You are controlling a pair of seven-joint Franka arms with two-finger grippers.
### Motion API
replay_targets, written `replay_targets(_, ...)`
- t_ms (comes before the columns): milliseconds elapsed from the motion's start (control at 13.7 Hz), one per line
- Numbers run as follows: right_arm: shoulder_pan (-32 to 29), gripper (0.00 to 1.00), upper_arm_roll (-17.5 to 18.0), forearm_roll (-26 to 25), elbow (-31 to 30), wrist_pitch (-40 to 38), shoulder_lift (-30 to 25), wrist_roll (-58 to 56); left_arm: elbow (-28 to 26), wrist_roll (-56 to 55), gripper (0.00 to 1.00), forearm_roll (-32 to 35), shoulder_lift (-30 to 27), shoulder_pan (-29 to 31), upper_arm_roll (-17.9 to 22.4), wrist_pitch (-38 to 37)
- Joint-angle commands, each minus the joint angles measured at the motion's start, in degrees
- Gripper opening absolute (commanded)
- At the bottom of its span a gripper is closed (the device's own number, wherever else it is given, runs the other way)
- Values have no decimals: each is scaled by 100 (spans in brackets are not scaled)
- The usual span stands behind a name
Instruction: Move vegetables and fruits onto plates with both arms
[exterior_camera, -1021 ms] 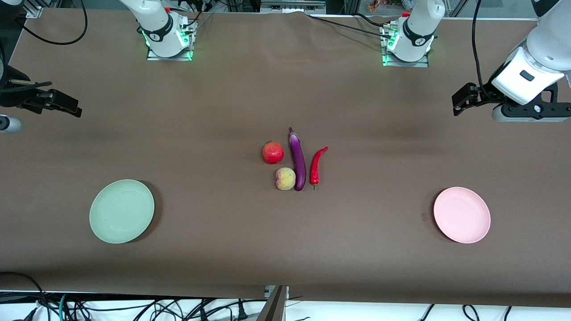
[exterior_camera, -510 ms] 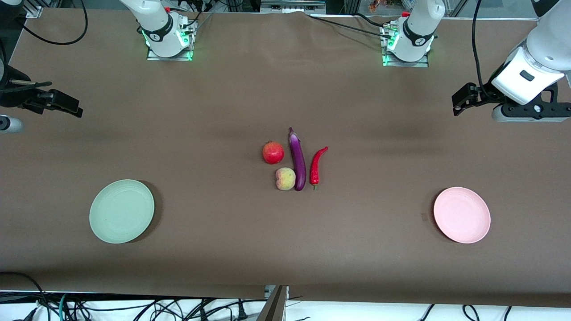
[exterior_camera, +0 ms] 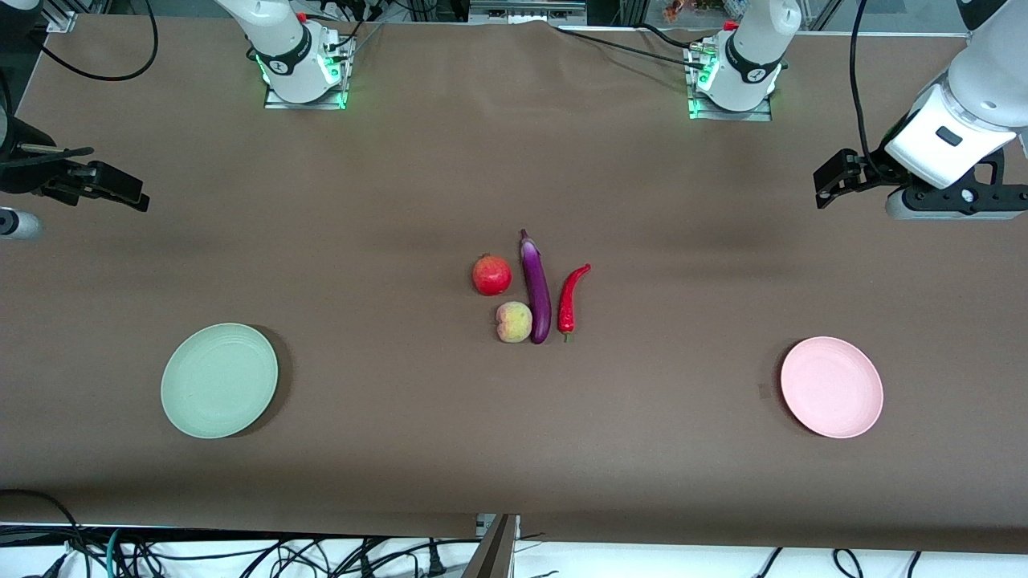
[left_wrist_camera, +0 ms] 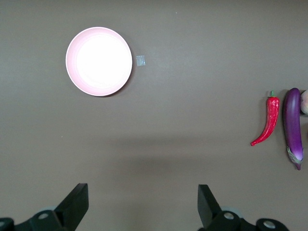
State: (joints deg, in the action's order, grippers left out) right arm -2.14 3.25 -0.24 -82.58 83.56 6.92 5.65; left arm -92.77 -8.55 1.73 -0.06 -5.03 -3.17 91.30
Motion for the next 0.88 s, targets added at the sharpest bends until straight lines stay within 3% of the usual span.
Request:
replay_targets(0, -58, 100, 18, 112, -30, 20, -33, -47, 198, 108, 100, 64, 94, -15, 9, -122)
replay_targets(802, -67, 100, 18, 112, -21, 72, -15, -55, 172, 90, 100, -6, 111, -6, 9, -297)
